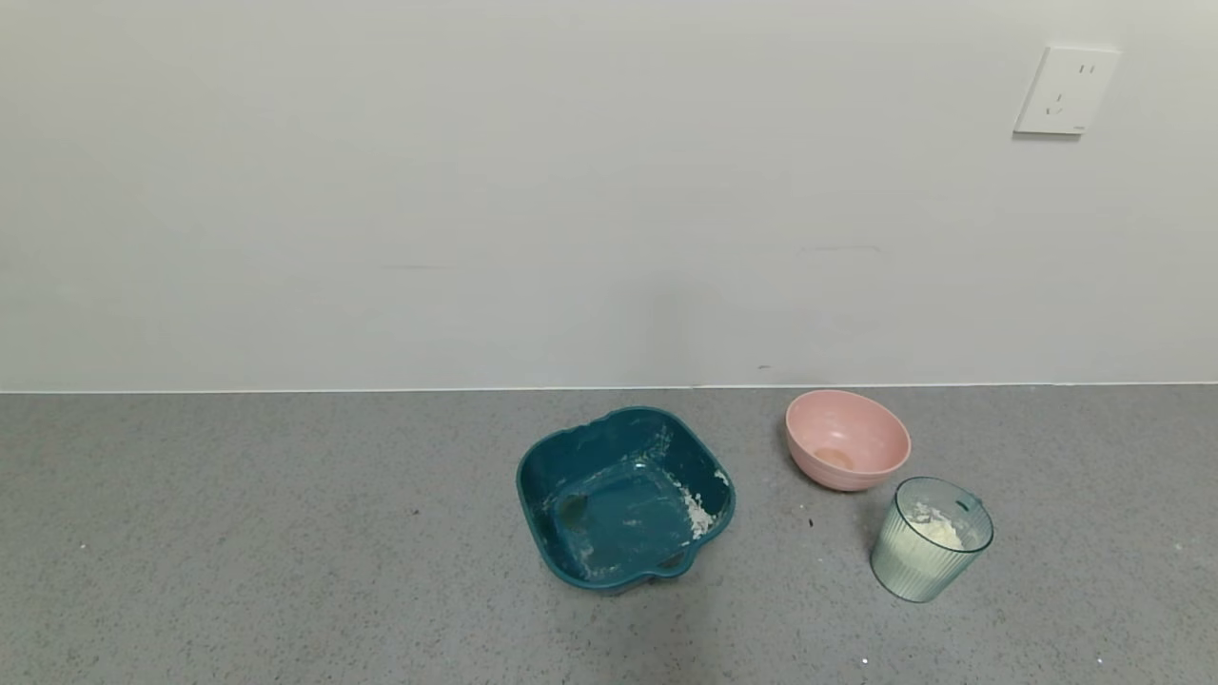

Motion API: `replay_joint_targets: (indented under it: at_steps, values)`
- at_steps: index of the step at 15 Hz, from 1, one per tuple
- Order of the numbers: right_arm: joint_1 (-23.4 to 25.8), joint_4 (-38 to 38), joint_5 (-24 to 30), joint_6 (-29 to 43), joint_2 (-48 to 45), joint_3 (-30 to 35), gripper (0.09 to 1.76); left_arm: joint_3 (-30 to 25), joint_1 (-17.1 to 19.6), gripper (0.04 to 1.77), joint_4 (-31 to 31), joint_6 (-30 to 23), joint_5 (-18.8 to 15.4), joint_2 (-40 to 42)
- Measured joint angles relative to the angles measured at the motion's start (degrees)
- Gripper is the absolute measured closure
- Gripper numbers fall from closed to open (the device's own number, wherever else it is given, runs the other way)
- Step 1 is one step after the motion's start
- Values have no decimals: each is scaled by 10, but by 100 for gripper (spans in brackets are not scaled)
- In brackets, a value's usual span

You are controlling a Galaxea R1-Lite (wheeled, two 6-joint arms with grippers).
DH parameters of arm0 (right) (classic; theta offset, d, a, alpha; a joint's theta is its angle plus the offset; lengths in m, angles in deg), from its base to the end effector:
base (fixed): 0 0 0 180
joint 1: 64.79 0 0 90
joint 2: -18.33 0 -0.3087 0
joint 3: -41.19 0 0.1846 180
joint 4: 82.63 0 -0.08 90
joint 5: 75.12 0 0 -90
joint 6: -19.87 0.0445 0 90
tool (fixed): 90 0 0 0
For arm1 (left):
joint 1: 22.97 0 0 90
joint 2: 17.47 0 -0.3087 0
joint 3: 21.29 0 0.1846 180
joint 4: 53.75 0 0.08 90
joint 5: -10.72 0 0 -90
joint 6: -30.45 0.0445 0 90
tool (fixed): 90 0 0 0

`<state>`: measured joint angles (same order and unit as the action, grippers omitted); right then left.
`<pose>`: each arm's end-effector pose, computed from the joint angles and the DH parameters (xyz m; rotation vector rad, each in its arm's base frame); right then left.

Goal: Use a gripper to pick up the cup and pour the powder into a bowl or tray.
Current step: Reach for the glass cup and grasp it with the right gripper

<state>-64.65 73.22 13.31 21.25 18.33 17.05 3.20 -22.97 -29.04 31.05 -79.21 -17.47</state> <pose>-0.0158 -0.0012 0.0755 0.0241 -0.0002 -0.0298 -0.0162 0.0001 0.0760 0.0105 0.0038 0.0012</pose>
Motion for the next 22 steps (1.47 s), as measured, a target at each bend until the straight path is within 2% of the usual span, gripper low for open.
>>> replay_joint_targets:
  at_steps: [22]
  values:
    - [0, 3, -1, 8, 0, 0, 14, 0, 0, 9, 0, 0, 0, 0]
